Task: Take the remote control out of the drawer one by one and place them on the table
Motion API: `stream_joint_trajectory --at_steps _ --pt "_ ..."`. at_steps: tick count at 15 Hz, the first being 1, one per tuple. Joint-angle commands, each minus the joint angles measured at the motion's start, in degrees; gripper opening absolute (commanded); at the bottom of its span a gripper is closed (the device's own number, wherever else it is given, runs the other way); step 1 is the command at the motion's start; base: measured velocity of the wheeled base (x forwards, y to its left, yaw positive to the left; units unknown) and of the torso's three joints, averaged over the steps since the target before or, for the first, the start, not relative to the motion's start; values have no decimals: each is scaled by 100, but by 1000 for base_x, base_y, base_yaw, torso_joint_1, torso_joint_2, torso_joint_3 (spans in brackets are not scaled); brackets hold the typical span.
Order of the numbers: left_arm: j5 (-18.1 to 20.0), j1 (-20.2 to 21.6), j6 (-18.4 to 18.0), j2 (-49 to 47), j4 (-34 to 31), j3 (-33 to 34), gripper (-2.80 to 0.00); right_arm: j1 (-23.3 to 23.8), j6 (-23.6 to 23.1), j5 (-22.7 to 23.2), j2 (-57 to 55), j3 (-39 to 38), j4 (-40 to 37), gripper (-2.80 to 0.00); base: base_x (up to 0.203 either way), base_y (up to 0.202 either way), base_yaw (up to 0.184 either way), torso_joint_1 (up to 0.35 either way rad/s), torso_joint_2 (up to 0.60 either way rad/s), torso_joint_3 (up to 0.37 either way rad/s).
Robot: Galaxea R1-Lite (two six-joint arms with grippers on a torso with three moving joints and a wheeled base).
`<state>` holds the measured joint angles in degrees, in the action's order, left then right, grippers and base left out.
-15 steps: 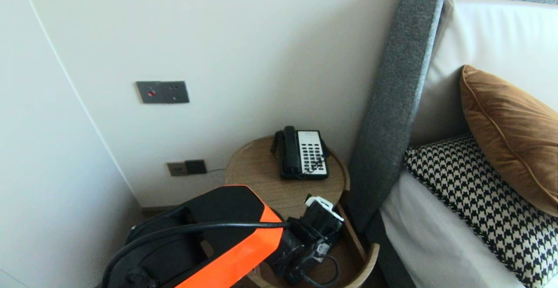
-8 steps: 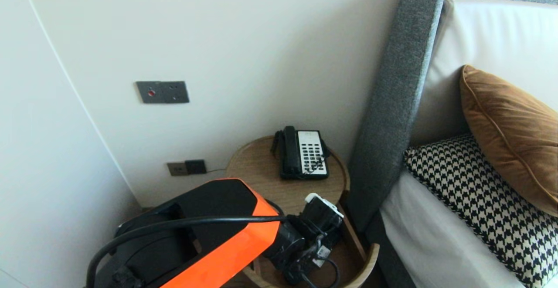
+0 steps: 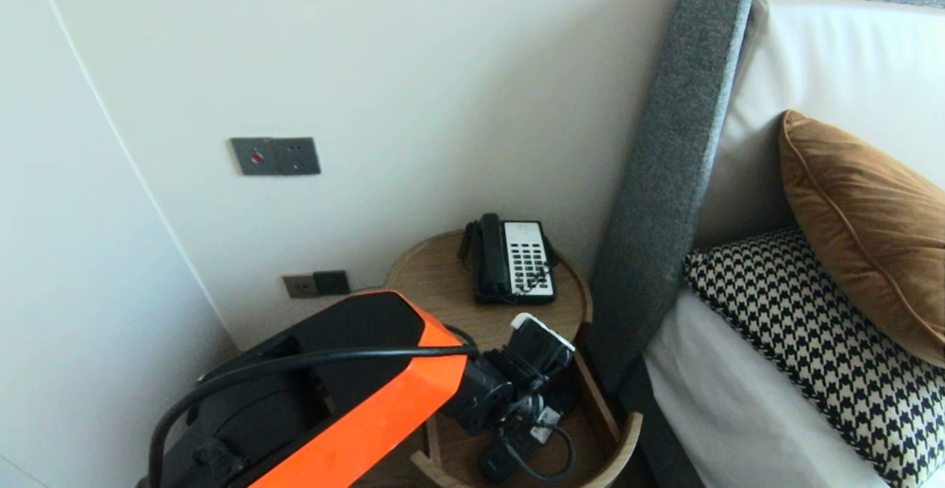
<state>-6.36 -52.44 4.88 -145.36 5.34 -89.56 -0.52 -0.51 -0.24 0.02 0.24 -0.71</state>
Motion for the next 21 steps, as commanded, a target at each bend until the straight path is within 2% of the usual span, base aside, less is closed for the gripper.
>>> stream_joint_trajectory --at_steps 1,5,15,21 --pt "-14 15 -4 -216 7 -243 0 0 -2 -2 20 2 0 -280 0 0 0 0 0 0" --pt "-49 15 -13 -467 2 -484 0 0 -2 -2 24 2 0 -280 0 0 0 0 0 0" --pt "-84 -237 13 -294 44 -47 0 0 -2 -2 24 -6 0 -280 0 0 0 0 0 0" --pt "-92 -293 20 -370 46 -105 0 0 -2 -2 18 2 0 -280 0 0 0 0 0 0"
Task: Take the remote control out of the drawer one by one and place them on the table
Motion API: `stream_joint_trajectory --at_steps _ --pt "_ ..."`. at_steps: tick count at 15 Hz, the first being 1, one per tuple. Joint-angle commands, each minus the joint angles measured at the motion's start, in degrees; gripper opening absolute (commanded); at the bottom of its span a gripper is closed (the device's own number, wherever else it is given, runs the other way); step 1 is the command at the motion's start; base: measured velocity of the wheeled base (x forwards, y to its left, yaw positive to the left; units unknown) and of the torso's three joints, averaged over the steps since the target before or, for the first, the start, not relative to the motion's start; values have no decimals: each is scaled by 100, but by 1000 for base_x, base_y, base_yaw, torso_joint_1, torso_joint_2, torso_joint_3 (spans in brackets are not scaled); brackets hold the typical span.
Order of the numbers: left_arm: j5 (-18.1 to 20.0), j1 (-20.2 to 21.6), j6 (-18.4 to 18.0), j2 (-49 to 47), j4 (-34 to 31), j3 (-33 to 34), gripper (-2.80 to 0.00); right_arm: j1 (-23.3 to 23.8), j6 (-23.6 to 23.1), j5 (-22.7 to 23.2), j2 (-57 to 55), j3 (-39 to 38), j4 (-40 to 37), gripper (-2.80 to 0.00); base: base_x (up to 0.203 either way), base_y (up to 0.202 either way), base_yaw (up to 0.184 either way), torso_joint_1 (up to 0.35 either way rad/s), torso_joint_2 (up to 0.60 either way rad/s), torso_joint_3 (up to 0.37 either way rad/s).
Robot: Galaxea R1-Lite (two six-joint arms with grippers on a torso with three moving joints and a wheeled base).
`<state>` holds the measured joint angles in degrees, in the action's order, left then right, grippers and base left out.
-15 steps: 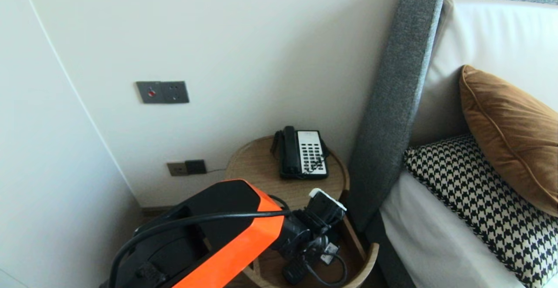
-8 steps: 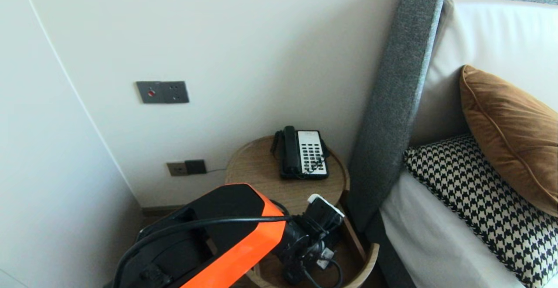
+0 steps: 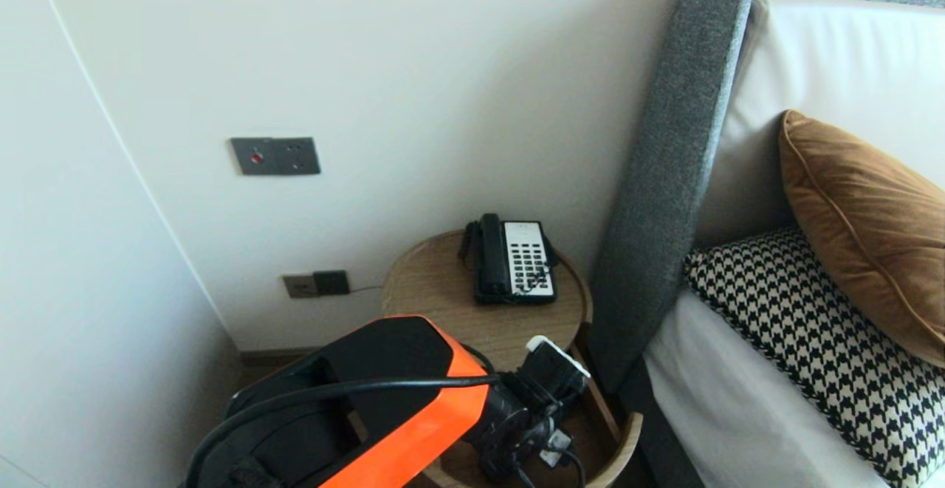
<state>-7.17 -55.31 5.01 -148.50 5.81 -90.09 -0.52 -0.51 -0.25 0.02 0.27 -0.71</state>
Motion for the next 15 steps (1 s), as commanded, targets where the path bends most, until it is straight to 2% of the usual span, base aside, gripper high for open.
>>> stream_joint_trajectory --at_steps 1,7,9,15 --pt "-52 -6 0 -74 16 -68 0 0 -2 -1 24 0 0 -280 0 0 0 0 0 0" --pt "-282 -6 -42 -212 -15 -110 0 0 -2 8 24 0 0 -280 0 0 0 0 0 0" --pt "-557 -6 -117 -279 -27 -149 0 0 -2 -1 24 0 0 -280 0 0 0 0 0 0" --pt "-584 -6 -314 -320 -1 -123 0 0 -2 -1 21 0 0 -280 0 0 0 0 0 0"
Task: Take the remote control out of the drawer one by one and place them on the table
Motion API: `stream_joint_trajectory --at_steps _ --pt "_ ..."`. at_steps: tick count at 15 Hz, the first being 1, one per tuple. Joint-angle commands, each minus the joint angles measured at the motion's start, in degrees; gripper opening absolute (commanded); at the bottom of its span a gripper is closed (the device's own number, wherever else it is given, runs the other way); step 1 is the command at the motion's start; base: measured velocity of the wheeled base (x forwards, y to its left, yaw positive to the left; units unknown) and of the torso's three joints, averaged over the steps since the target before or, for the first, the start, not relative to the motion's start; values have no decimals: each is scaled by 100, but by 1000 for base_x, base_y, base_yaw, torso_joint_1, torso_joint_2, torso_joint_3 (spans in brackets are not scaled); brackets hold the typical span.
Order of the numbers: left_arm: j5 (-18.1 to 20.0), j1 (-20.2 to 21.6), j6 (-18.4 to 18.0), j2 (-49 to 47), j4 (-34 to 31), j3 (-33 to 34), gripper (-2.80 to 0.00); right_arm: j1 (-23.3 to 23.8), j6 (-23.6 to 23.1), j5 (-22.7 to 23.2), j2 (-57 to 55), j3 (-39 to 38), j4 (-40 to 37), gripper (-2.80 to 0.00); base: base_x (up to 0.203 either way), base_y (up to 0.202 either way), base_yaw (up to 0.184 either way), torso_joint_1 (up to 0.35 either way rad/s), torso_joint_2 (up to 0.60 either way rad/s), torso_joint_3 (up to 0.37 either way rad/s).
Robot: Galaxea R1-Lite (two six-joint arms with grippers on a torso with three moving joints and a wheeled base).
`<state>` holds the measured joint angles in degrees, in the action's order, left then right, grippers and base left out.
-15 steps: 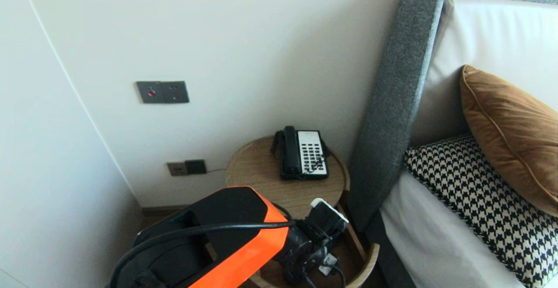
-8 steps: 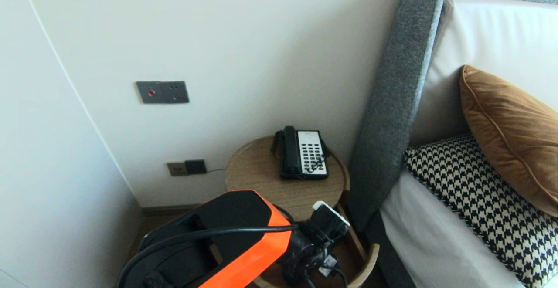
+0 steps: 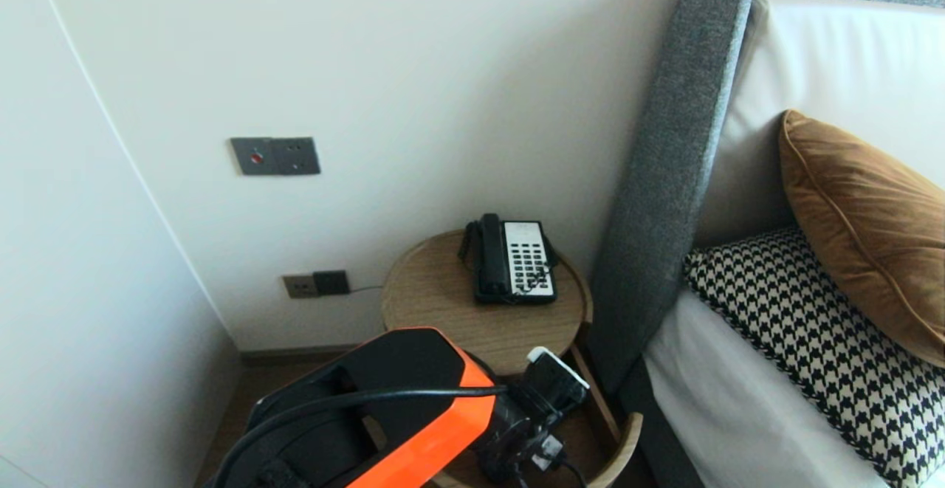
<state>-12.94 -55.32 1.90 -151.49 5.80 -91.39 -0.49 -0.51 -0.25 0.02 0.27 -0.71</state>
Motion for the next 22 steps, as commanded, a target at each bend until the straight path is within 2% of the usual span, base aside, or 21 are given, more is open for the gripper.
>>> stream_joint_trajectory --at_steps 1,9,10,22 --pt "-6 -5 -5 -21 0 16 0 -4 -2 -1 15 0 0 -280 0 0 0 0 0 0" --pt "-15 -5 -181 -21 -53 16 0 -4 -2 -1 15 -4 0 -280 0 0 0 0 0 0" --pt "-11 -5 -181 -21 -53 16 -280 -4 -2 -1 24 0 0 -280 0 0 0 0 0 0" --pt "6 -5 -130 19 26 73 -280 -4 -2 -1 17 0 0 -280 0 0 0 0 0 0"
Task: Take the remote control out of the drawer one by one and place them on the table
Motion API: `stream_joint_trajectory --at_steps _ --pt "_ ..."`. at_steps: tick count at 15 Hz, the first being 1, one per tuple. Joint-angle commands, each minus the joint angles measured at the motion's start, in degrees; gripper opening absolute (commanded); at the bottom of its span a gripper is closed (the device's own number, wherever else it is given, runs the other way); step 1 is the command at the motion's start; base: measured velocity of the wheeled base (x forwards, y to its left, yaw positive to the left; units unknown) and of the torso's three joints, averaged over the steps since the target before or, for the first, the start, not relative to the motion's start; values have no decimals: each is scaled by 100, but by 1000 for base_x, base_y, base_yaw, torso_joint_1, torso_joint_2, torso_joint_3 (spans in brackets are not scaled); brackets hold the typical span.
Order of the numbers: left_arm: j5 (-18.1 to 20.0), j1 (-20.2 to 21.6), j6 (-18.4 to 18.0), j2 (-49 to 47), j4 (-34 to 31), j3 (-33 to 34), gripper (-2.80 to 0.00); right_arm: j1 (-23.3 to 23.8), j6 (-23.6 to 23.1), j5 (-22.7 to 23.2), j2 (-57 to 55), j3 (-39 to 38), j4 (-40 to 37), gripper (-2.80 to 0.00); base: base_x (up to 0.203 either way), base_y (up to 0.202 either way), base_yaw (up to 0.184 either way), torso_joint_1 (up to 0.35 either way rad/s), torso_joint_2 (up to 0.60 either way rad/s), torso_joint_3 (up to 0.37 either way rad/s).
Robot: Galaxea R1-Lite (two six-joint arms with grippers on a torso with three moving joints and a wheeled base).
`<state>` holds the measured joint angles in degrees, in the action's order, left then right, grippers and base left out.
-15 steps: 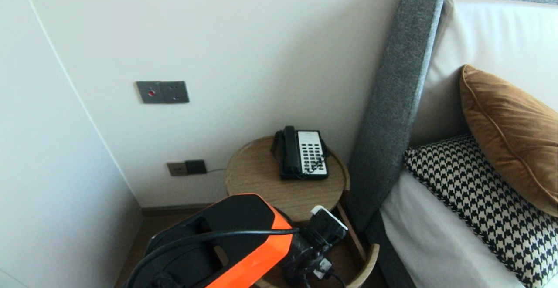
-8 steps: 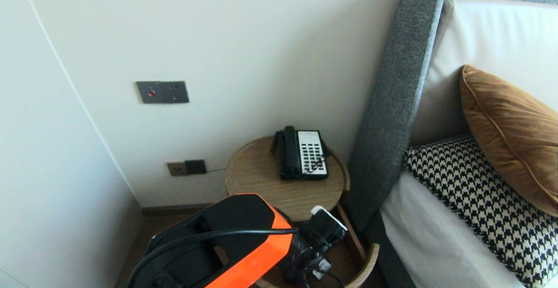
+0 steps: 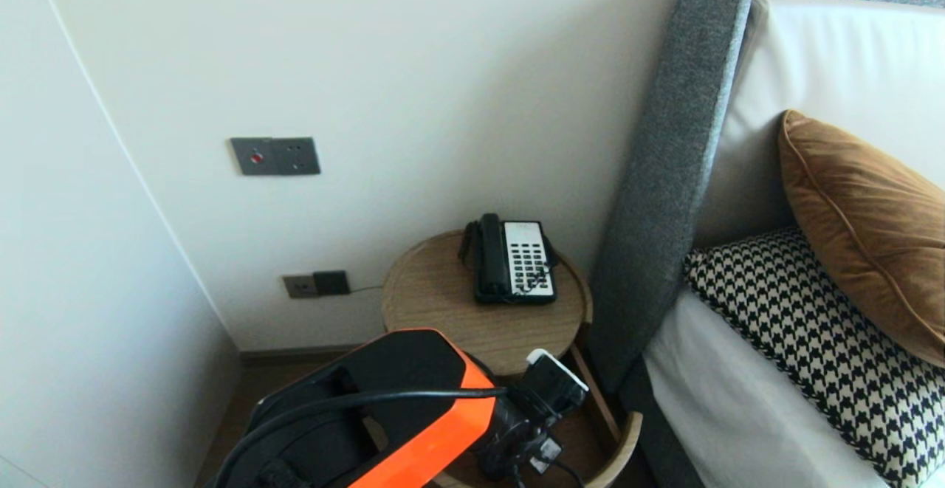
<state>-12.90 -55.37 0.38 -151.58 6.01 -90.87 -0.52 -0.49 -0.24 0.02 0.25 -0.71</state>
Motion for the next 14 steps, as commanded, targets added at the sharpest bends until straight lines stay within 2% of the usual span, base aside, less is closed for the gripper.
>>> stream_joint_trajectory --at_steps 1,6,9,14 --pt "28 -22 50 72 5 48 -280 0 -4 -2 20 -2 0 -280 0 0 0 0 0 0" --pt "24 -169 166 326 15 144 -280 0 -4 -2 19 2 0 -280 0 0 0 0 0 0" --pt "17 -233 190 548 128 566 -280 0 -4 -2 22 2 0 -280 0 0 0 0 0 0" --pt "-108 -255 197 708 181 739 -280 0 -4 -2 15 2 0 -280 0 0 0 0 0 0"
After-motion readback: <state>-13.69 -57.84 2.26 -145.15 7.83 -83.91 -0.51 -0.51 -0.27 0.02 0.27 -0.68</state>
